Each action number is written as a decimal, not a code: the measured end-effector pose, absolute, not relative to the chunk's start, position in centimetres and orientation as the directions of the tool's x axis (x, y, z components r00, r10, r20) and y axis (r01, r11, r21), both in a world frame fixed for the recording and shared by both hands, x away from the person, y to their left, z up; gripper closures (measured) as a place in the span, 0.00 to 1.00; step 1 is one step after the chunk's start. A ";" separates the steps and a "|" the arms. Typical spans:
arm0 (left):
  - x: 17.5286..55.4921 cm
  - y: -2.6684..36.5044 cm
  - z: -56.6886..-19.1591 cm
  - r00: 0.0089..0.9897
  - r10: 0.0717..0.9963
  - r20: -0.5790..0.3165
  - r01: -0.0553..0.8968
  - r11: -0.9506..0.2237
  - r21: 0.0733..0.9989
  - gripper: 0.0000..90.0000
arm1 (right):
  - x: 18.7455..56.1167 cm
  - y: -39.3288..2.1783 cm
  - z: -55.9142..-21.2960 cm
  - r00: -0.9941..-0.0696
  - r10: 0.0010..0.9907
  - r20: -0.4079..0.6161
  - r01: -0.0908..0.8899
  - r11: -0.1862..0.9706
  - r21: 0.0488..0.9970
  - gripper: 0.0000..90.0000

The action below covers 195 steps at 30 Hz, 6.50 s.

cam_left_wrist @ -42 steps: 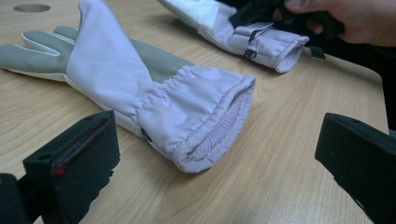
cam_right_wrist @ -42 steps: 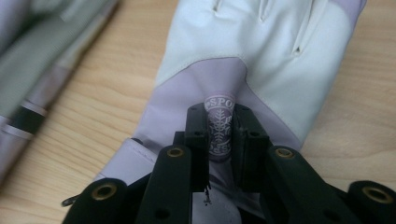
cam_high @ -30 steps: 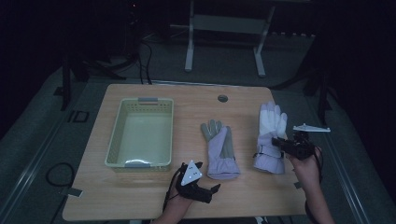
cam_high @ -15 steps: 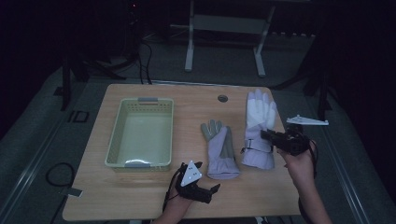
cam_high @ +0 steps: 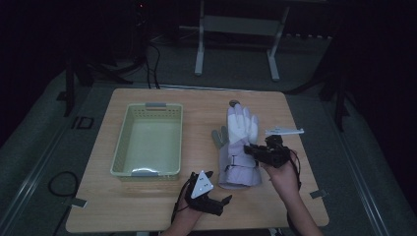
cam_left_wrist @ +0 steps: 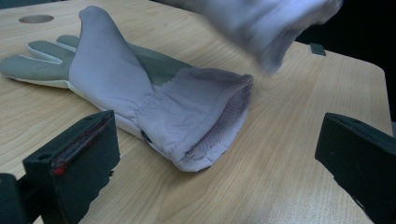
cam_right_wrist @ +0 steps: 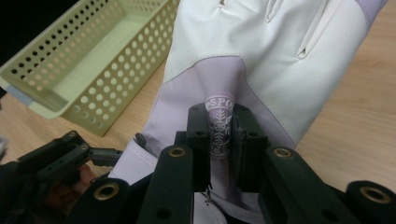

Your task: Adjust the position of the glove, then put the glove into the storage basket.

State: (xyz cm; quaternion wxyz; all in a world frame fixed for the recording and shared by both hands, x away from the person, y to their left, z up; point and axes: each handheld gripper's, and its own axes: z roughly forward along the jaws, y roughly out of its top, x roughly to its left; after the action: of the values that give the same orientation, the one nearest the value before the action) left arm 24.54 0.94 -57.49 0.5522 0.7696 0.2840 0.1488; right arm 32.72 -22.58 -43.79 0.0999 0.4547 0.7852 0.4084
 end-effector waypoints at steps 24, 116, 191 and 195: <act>24.6 0.9 -57.5 0.796 0.596 -0.103 0.286 -0.220 0.933 0.00 | 36.5 -20.7 -50.5 -0.514 0.846 0.142 0.722 0.338 0.604 0.87; 38.1 -1.3 -57.1 0.551 0.589 -0.591 0.791 -0.143 0.595 0.67 | 38.9 -26.8 -54.8 -0.680 0.662 0.316 0.661 0.365 0.656 0.86; 36.2 23.1 -45.2 0.552 0.761 -0.341 0.681 -0.174 0.711 0.76 | 41.0 -1.8 -45.4 -0.814 0.519 0.262 0.492 0.373 0.787 0.90; 36.7 24.2 -46.3 0.546 0.765 -0.342 0.682 -0.170 0.711 0.76 | 41.4 -0.2 -46.1 -0.812 0.530 0.245 0.491 0.392 0.778 0.90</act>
State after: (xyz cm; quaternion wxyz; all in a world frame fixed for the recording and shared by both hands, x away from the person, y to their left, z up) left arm 36.73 24.18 -46.32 0.4366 0.7633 0.4739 0.0471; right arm 41.43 -0.18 -46.12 0.0212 0.3060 0.8340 0.4586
